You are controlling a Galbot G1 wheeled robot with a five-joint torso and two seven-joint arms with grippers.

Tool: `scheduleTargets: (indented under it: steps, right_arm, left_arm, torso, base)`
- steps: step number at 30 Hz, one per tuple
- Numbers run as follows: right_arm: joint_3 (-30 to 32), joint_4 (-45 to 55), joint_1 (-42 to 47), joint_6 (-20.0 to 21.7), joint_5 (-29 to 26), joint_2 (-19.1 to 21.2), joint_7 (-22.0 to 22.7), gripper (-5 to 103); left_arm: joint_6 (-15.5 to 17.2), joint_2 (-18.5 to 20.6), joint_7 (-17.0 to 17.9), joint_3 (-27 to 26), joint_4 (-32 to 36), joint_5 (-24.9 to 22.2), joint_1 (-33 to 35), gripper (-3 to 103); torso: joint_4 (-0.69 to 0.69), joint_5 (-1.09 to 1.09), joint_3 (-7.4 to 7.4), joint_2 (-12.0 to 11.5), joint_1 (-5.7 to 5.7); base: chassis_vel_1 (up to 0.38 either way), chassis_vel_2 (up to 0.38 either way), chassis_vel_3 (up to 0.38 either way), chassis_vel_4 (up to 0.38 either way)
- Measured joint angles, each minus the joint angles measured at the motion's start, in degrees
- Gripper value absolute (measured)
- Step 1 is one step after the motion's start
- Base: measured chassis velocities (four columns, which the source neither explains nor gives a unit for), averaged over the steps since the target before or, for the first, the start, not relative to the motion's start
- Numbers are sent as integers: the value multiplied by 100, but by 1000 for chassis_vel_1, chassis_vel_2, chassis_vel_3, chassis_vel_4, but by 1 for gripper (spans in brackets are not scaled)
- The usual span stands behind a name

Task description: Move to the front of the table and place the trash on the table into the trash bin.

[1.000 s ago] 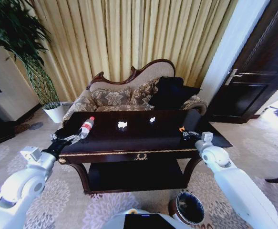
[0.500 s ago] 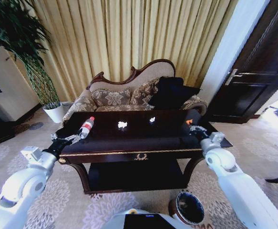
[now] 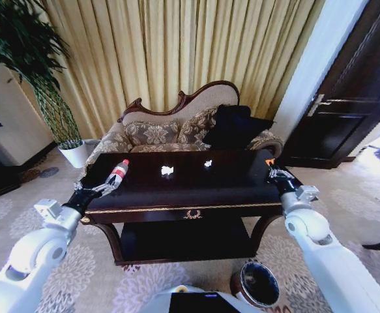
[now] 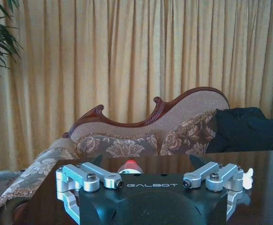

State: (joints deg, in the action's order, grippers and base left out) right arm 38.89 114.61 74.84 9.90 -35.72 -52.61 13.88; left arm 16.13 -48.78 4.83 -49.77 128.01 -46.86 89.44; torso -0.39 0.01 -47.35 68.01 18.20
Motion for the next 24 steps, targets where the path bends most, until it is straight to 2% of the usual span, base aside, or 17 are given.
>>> scheduleTargets:
  steps: [9,24]
  right_arm:
    - [-41,34,16,100,6,-30,-26,1]
    - [-11,3,38,112,-16,13,-26,1]
  left_arm:
    - [0,17,-13,101,-128,-13,-156,100]
    - [-1,62,-5,339,-247,-15,-423,100]
  torso:
    - [-1,0,-1,0,0]
    - [-1,1,1,1,-2]
  base:
    - [67,-66,-61,69]
    - [155,-158,-157,155]
